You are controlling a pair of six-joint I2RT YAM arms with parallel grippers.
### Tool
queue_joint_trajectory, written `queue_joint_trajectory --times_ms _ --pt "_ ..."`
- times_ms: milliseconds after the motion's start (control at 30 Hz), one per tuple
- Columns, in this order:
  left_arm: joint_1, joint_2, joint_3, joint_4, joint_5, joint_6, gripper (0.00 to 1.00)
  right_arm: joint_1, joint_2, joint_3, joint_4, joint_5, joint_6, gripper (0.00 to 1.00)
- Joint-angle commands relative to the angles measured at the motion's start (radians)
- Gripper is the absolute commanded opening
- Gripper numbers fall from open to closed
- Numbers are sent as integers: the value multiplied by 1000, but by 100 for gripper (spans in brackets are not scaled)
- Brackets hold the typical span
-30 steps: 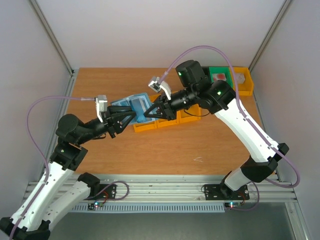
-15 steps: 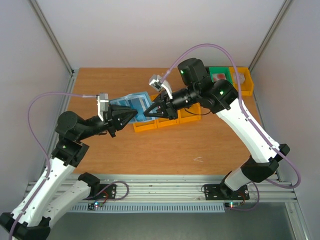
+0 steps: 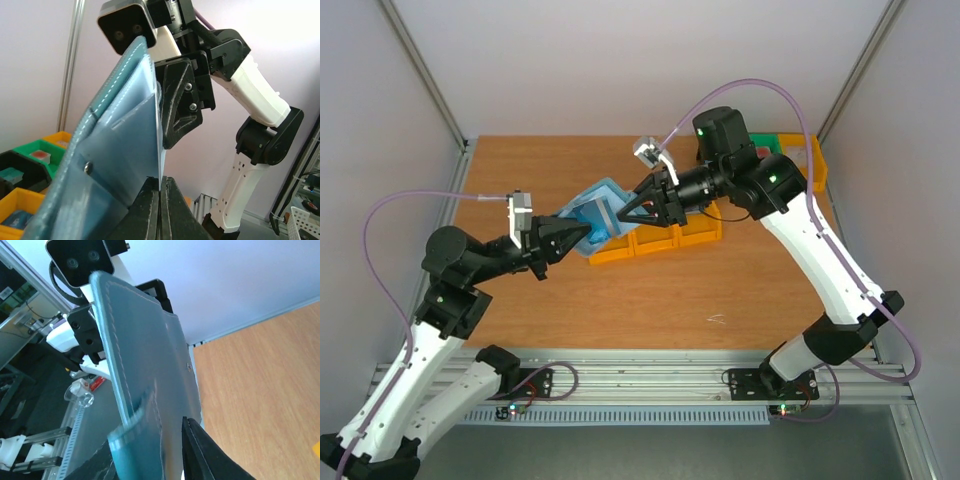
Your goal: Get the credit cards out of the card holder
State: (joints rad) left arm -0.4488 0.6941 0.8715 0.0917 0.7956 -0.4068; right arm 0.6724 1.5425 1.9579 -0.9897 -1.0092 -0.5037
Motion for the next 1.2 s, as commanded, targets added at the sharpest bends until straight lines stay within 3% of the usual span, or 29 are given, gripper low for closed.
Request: queue_joint_trajectory --times_ms 0,167,300,467,633,700,833,900,1000,1067,1100,1167 --pt "9 -28 -12 -11 -25 -1 0 -28 -55 -59 20 -38 4 26" --pt "12 -7 -17 0 -8 -18 0 -29 -54 -77 18 -53 14 1" --pt "23 -6 -25 -79 -60 -28 0 -84 -83 -95 48 2 68 1" --pt "52 -57 -109 -256 -201 35 0 -312 -142 -225 187 3 300 1" --pt "55 -89 -122 -308 -322 169 0 -320 -125 -389 92 104 346 1" --pt "53 -86 -103 -320 -398 327 0 -295 -135 -502 105 124 389 1" --pt "32 -36 -110 -238 -816 882 0 -218 -105 -727 230 96 489 1" --pt "19 -29 -149 -130 -912 1123 0 -185 -57 -814 309 51 533 1" --pt "-12 -55 -314 200 -869 1529 0 -184 10 -897 381 37 567 1" --pt "-25 -39 -415 434 -720 1866 0 -190 59 -902 352 77 536 1" --pt "-25 -12 -445 567 -660 1986 0 -193 79 -895 324 94 522 2" --pt "-28 16 -460 665 -562 2119 0 -194 110 -877 268 151 452 12"
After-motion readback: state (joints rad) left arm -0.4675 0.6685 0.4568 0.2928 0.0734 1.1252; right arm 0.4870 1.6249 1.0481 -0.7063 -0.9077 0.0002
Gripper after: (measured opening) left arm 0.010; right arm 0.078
